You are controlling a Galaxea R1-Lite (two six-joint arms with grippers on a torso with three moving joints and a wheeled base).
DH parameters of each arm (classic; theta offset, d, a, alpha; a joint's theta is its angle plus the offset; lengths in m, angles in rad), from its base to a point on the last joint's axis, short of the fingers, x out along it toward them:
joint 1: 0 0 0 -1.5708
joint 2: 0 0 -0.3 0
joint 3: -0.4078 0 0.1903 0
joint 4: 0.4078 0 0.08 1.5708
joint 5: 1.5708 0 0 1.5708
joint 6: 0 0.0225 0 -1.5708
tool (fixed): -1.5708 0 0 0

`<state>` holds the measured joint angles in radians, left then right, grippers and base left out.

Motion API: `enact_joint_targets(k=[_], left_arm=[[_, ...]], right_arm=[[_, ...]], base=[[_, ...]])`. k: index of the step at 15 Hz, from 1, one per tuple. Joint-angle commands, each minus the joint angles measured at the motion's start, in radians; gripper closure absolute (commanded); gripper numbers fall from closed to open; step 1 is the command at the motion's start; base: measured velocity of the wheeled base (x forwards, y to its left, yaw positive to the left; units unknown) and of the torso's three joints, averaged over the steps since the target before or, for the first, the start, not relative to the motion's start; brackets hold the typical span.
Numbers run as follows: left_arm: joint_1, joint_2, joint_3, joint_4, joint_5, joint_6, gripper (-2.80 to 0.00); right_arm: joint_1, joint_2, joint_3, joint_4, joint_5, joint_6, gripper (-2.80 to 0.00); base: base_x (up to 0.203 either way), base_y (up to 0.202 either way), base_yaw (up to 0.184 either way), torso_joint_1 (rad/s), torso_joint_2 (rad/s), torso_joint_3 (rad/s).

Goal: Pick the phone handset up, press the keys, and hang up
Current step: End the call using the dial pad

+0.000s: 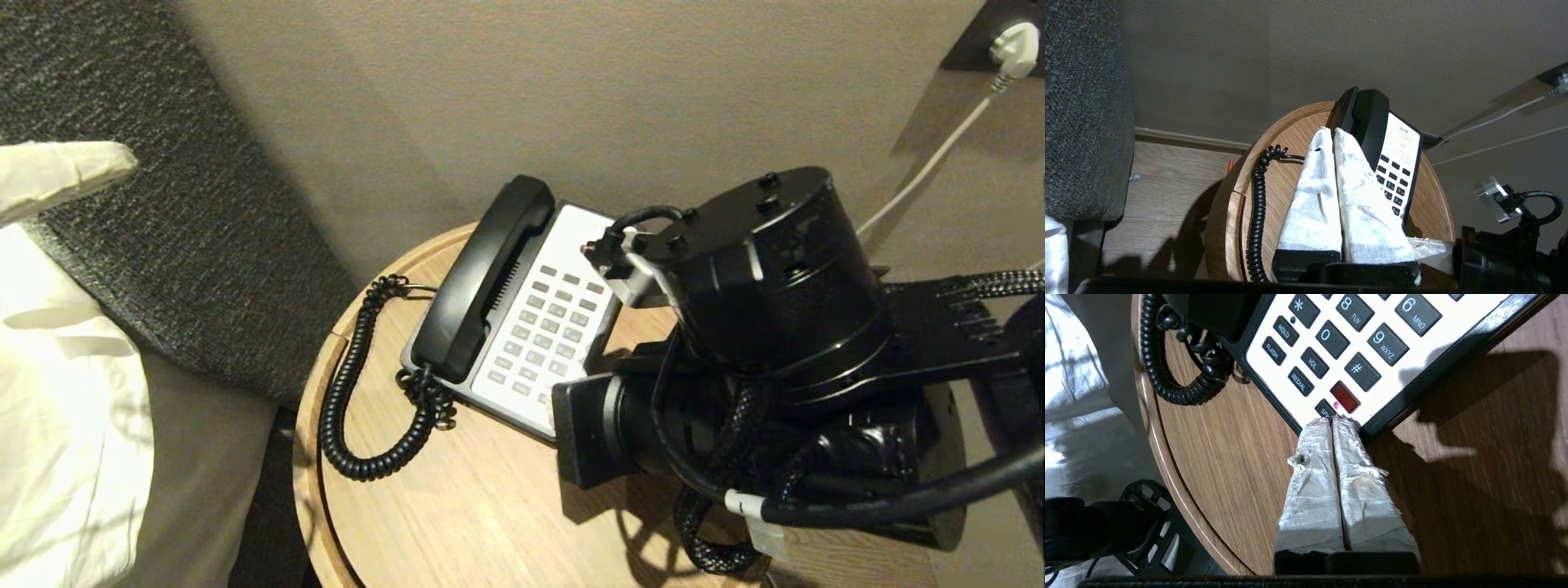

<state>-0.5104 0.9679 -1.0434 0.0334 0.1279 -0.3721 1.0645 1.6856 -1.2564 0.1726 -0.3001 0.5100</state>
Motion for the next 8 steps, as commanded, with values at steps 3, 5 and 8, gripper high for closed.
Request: enact_joint_targets(k=[3,5,8], left_arm=[[0.000,-0.006,-0.003,0.000,0.001,-0.002,0.00],[0.000,-0.008,-0.006,0.000,0.001,-0.002,0.00],[0.000,-0.009,-0.002,0.000,0.001,-0.004,0.00]], right_arm=[[0.000,0.014,0.000,-0.001,-0.002,0.002,0.00],[-0.001,0.017,0.001,-0.001,-0.002,0.002,0.00],[-0.001,0.016,0.004,0.000,-0.002,0.002,0.00]], base=[[0.000,0.000,0.000,0.000,0.00,0.000],[0.000,0.000,0.000,0.000,0.00,0.000],[0.000,0.000,0.000,0.000,0.00,0.000]])
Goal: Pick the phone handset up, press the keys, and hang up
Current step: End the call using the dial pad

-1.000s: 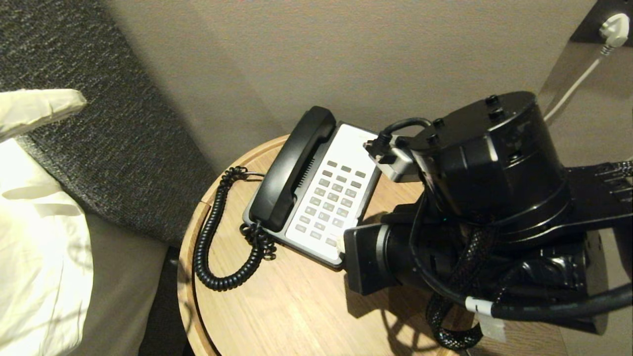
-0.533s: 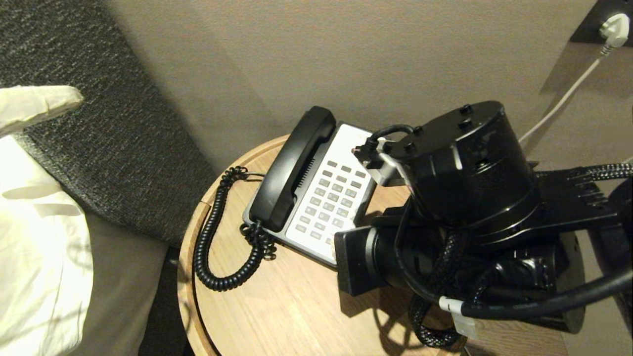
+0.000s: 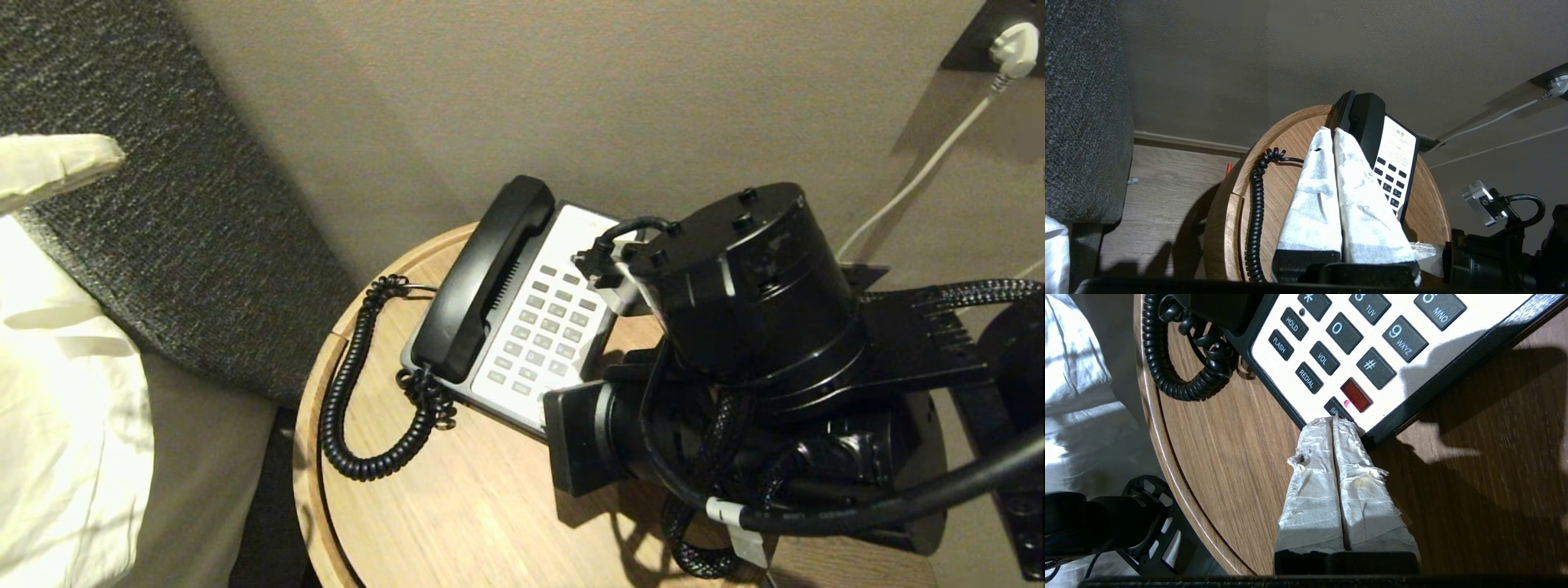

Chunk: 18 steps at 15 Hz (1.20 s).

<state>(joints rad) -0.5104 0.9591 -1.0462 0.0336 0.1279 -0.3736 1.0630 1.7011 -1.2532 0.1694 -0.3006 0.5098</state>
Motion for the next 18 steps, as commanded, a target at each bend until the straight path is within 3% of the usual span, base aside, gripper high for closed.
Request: enact_joint_targets(k=[1,18], left_arm=[[0.000,0.000,0.002,0.000,0.001,-0.002,0.00],[0.001,-0.008,0.013,0.002,0.001,-0.030,0.00]], right_arm=[[0.000,-0.003,-0.002,0.003,-0.002,0.003,0.00],[0.000,-0.004,-0.012,0.004,-0.009,0.004,0.00]], base=[[0.000,0.000,0.000,0.000,0.00,0.000],[0.000,0.000,0.000,0.000,0.00,0.000]])
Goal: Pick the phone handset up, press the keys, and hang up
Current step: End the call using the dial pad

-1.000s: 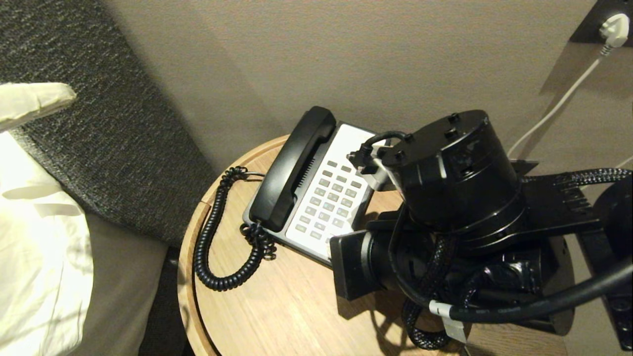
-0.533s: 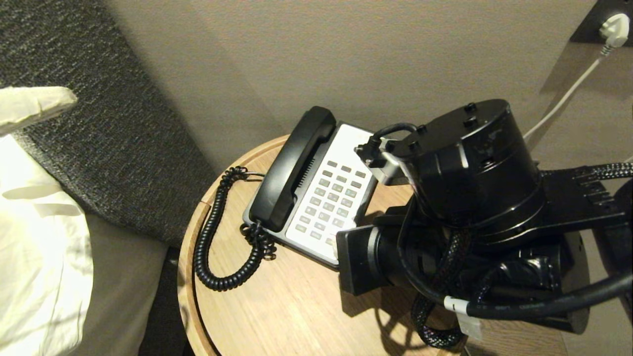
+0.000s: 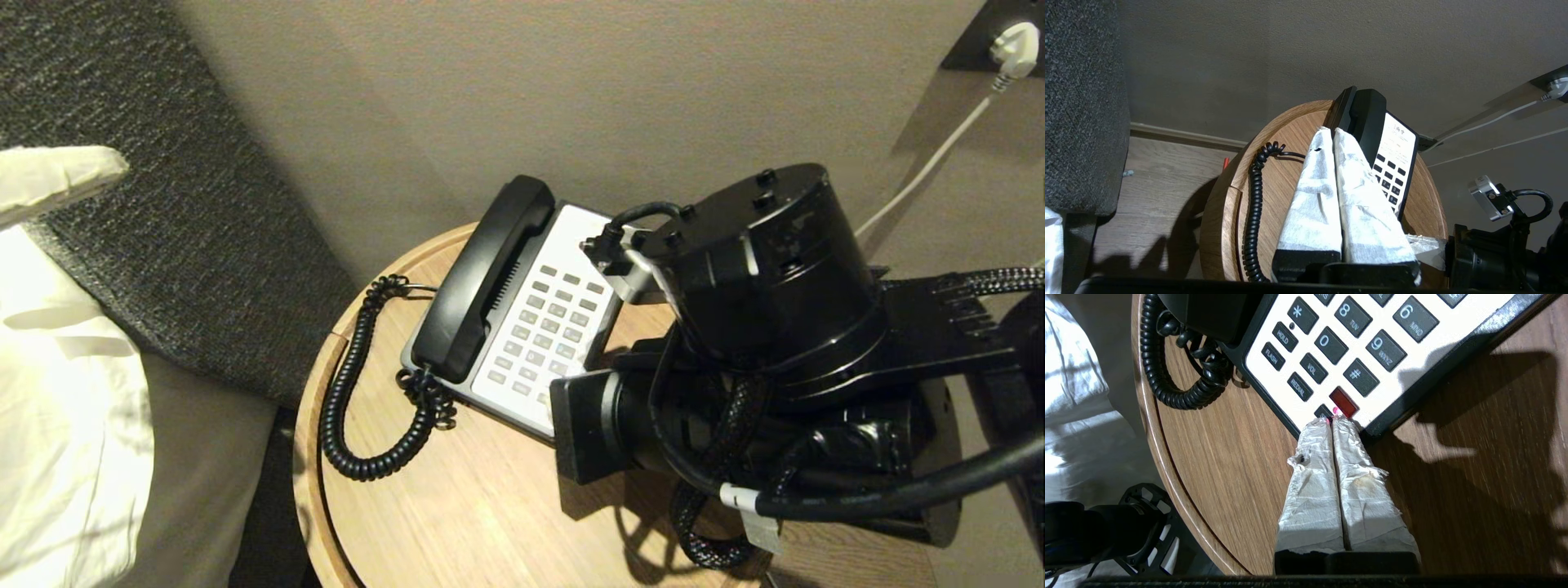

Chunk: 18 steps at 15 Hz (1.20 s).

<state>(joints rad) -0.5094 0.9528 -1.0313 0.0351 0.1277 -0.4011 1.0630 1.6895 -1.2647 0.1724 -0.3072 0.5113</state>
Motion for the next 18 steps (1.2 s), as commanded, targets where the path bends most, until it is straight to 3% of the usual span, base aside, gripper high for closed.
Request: enact_joint_targets(k=[1,18], left_arm=[[0.000,-0.003,-0.004,0.002,0.001,-0.002,0.00],[0.003,0.000,-0.004,0.001,0.000,-0.002,0.00]], right_arm=[[0.000,0.009,0.002,0.001,-0.003,0.003,0.00],[-0.001,-0.028,0.014,0.004,-0.006,0.004,0.00]], base=[[0.000,0.000,0.000,0.000,0.00,0.000],[0.000,0.000,0.000,0.000,0.00,0.000]])
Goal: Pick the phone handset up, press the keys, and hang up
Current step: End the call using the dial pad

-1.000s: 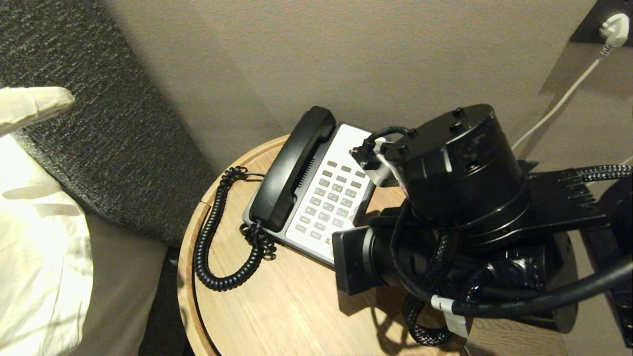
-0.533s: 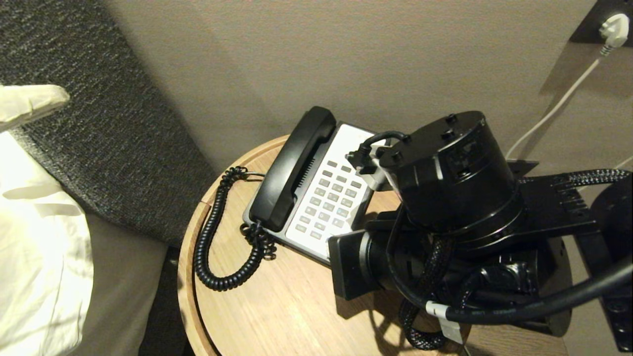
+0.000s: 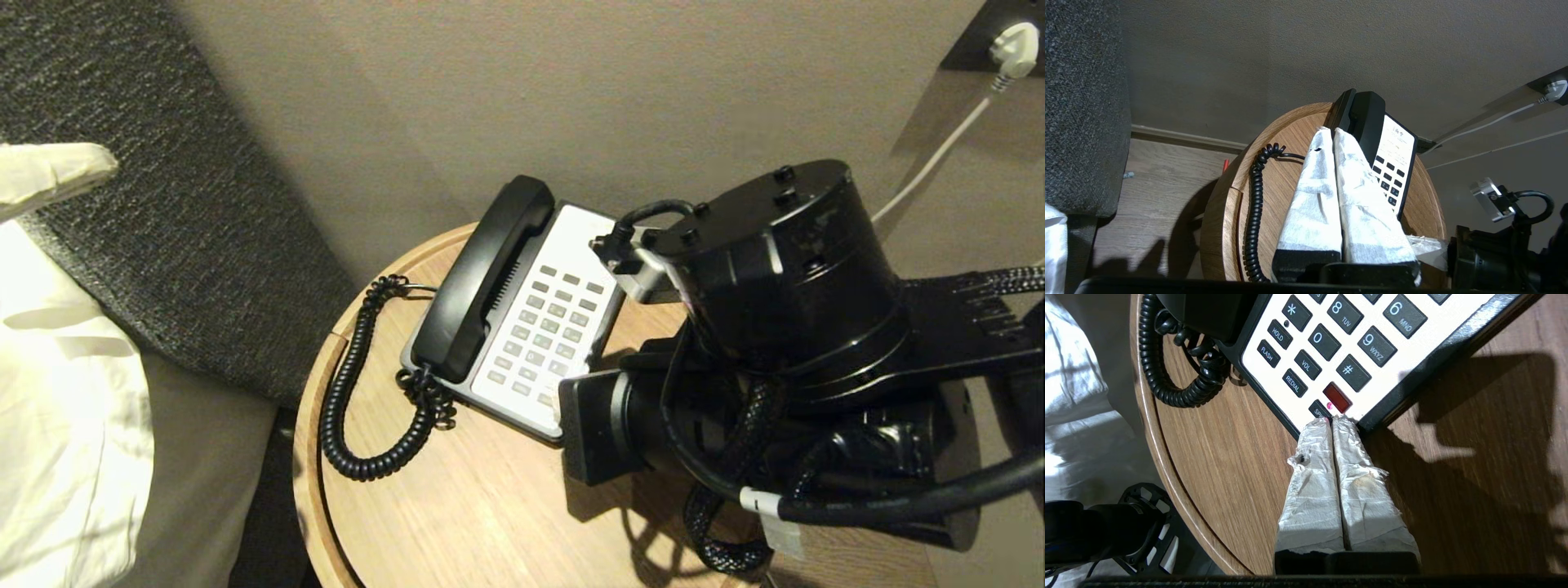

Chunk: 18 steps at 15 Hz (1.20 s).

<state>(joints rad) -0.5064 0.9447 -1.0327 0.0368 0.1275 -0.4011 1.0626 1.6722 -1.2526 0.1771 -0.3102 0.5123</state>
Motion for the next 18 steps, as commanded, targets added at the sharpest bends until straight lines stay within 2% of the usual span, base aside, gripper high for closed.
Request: enact_joint_targets(k=[1,18], left_arm=[[0.000,0.008,-0.006,0.000,0.001,-0.001,0.00],[0.000,-0.003,-0.003,-0.002,0.000,-0.002,0.00]], right_arm=[[-0.001,-0.007,-0.001,-0.001,-0.003,0.003,0.00],[-0.013,0.027,0.002,-0.004,-0.007,0.006,0.00]], base=[[0.000,0.000,0.000,0.000,0.00,0.000],[0.000,0.000,0.000,0.000,0.00,0.000]])
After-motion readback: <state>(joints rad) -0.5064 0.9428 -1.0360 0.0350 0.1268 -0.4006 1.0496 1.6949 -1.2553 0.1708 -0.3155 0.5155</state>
